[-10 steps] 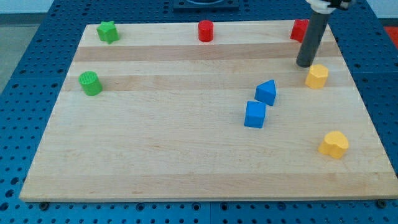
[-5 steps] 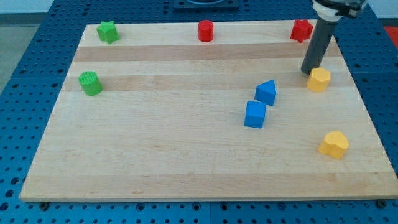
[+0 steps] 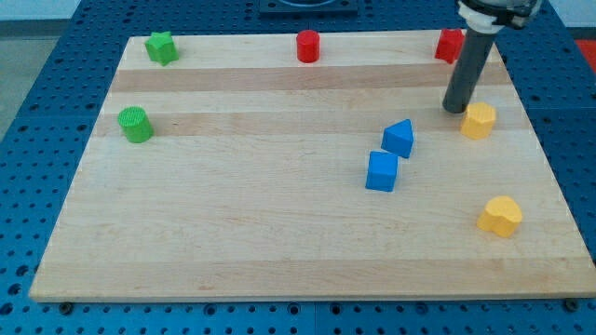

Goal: Adjust the yellow hexagon in between the red star and the yellow heart

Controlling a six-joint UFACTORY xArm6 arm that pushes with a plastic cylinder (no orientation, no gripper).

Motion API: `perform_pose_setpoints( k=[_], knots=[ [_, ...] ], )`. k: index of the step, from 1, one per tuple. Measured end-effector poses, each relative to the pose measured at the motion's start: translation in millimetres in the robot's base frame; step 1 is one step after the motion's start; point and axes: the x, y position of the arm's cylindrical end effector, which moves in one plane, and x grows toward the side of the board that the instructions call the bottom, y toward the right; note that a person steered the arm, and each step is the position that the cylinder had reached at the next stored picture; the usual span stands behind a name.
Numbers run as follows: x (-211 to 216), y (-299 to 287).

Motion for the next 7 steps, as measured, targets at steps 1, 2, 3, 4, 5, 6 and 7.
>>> perform_pose_setpoints(
  k=[1, 2, 3, 4, 5, 6, 7],
  knots=[
    [0.0, -22.2],
    [13.7, -28.4],
    [33.1, -29.1],
    [50.0, -29.9],
    [75.3, -29.9],
    [107.1, -29.0],
    [109.3, -1.0]
  ],
)
